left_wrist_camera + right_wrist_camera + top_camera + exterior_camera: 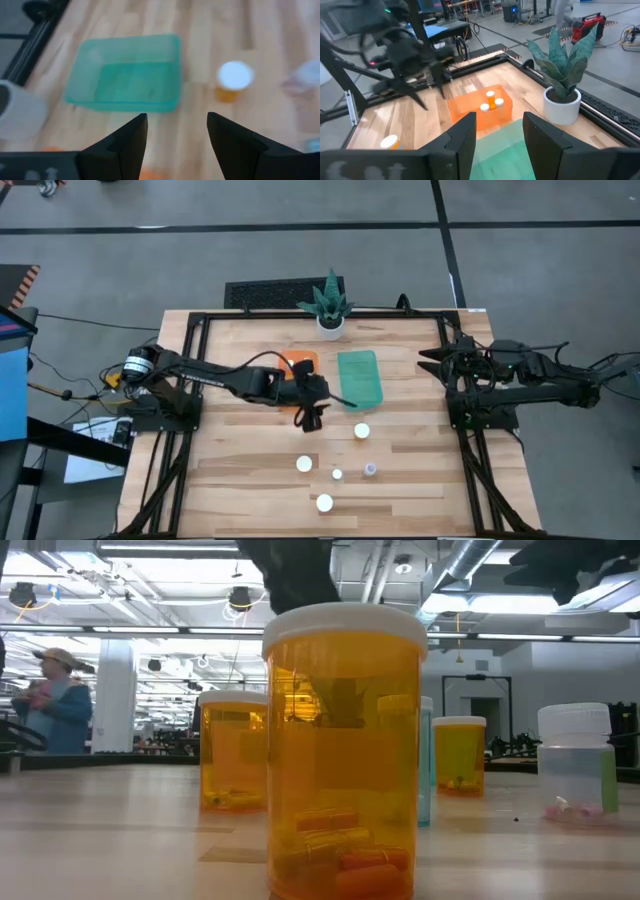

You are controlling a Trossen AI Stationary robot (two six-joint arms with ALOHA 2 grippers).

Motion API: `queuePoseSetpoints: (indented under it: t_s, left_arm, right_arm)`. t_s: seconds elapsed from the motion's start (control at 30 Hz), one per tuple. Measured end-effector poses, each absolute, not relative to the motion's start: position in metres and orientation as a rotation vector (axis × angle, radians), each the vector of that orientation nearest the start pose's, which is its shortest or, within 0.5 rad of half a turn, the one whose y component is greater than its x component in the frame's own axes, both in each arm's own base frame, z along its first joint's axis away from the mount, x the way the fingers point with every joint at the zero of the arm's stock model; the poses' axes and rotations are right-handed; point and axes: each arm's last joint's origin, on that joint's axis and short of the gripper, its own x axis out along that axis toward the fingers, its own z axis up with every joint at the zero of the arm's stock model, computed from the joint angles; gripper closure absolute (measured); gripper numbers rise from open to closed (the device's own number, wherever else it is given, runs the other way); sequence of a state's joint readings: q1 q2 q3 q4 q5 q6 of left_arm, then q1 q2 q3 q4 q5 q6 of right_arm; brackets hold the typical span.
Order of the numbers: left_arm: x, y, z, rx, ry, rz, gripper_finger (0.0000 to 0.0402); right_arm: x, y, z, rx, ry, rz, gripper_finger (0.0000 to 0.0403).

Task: Pick and place medicine bottles into bin by pill shape (circle, oval)
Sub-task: Put the blue pill bottle into the orange bin

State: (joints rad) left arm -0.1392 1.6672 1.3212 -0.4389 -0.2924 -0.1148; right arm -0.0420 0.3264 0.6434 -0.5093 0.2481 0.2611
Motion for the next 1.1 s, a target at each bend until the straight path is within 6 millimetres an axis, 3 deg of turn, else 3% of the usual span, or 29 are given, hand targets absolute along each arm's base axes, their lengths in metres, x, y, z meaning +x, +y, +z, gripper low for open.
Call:
queuePoseSetpoints:
  t_s: [0.33, 0.6, 0.77, 1.1]
  left_arm:
    - [0.356, -0.109, 0.281, 0.011, 0.619, 0.042, 0.0200]
    - [0.352, -0.142, 0.289, -0.013, 0.493, 0.023, 0.0200]
    - [0.363, -0.155, 0.281, -0.052, 0.419, 0.028, 0.0200]
    - [0.382, -0.171, 0.237, -0.151, 0.450, 0.084, 0.0200]
  right_arm:
    - [0.076, -0.010, 0.296, 0.285, 0.219, -0.328, 0.0228]
    - [0.076, -0.010, 0.294, 0.337, 0.230, -0.326, 0.0228]
    - [0.075, -0.010, 0.294, 0.336, 0.239, -0.324, 0.0228]
    - [0.074, -0.009, 0.288, 0.310, 0.313, -0.302, 0.0228]
